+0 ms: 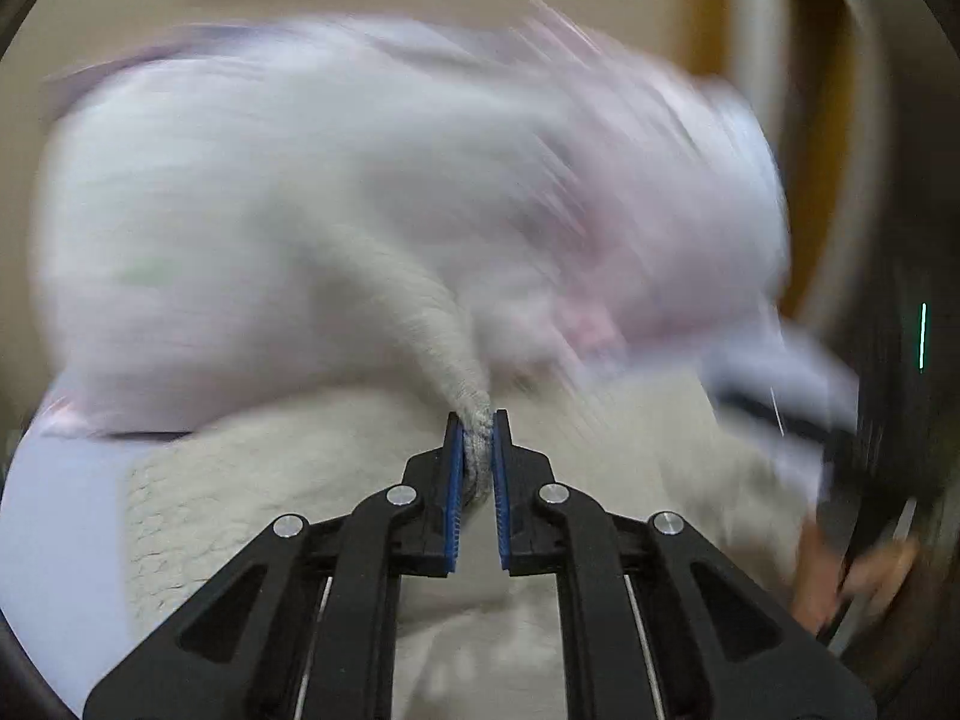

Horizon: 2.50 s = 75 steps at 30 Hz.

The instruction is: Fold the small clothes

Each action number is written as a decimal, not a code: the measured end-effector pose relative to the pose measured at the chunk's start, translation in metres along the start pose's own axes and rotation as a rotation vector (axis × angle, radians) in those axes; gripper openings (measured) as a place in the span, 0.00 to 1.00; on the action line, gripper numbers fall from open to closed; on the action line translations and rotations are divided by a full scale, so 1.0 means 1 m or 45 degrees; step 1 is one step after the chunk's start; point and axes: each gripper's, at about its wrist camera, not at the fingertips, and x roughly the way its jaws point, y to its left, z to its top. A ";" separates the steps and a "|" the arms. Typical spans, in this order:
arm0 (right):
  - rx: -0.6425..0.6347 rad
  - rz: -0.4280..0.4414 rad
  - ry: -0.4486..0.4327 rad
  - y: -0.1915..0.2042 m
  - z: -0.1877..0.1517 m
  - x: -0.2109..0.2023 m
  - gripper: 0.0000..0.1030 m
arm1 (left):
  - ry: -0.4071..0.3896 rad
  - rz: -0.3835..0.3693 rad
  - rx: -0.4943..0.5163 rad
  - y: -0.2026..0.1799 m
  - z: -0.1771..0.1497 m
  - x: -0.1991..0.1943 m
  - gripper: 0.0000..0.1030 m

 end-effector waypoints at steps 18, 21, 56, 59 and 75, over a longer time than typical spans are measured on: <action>0.298 -0.325 0.267 -0.066 -0.004 0.001 0.44 | 0.047 0.130 -0.504 0.102 -0.120 -0.143 0.50; 0.312 -0.262 0.362 -0.068 -0.010 0.025 0.09 | 0.066 0.077 -0.596 0.108 -0.142 -0.148 0.50; 0.409 0.221 0.773 -0.089 -0.167 -0.209 0.08 | 0.273 -0.335 -0.907 0.044 -0.269 -0.183 0.29; 0.400 0.304 0.690 -0.077 -0.142 -0.203 0.07 | 0.273 -0.409 -0.914 0.042 -0.260 -0.180 0.09; 0.714 0.100 0.181 -0.139 0.021 -0.002 0.07 | 0.053 -0.044 -0.832 0.186 -0.049 0.005 0.08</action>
